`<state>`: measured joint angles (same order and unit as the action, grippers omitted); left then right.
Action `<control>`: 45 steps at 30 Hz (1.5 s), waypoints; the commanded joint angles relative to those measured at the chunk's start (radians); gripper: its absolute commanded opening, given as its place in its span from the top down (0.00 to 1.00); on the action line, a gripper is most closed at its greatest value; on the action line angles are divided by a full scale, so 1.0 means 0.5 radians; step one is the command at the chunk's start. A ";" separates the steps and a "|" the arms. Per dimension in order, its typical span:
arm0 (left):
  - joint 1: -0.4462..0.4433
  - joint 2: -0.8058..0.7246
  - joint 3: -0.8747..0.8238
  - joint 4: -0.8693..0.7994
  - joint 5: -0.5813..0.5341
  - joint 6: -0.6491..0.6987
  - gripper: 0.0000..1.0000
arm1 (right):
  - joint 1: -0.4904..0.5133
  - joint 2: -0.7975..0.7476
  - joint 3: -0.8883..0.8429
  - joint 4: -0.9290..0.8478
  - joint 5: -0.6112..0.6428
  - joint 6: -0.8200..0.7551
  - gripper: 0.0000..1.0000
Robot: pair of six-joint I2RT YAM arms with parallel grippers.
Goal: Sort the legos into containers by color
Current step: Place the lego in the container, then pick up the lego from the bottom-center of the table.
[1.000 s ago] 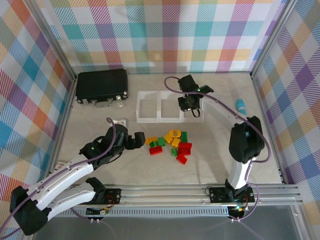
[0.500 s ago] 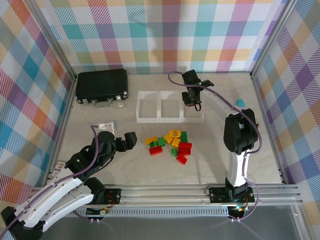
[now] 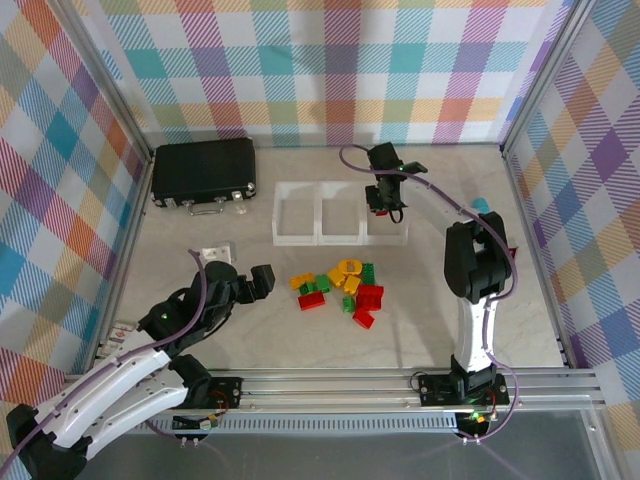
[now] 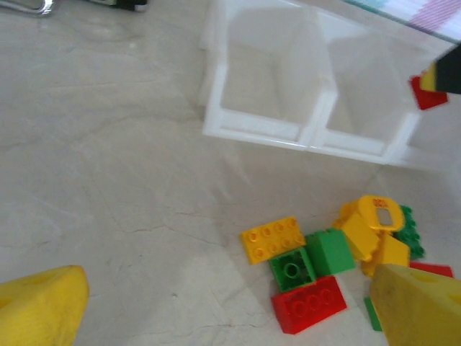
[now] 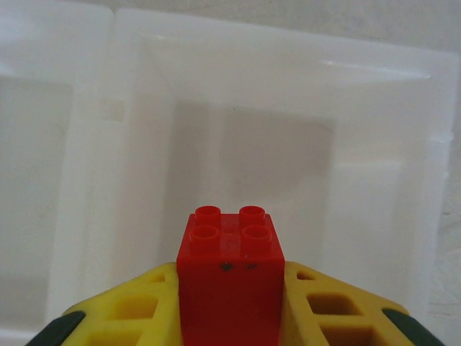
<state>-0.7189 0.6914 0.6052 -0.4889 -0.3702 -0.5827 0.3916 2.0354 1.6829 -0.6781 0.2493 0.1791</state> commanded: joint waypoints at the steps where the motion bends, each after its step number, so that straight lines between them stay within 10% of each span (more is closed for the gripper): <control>1: -0.010 0.094 -0.015 -0.206 -0.323 -0.223 0.00 | -0.015 0.019 0.021 0.003 -0.043 0.040 0.67; 20: -0.082 -0.071 -0.202 0.260 0.193 0.153 0.00 | 0.028 -0.856 -0.560 -0.160 -0.370 0.290 0.33; 31: -0.082 0.076 -0.184 0.325 0.312 0.116 0.00 | 0.593 -1.705 -1.513 -0.137 -0.488 0.581 0.26; 45: -0.082 -0.053 -0.230 0.438 0.398 0.121 0.00 | 0.926 -1.607 -1.875 0.015 -0.582 0.782 0.18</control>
<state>-0.7506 0.6853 0.4942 -0.2813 -0.1730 -0.5266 0.8486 1.2060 0.7612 -0.7235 -0.0093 0.5419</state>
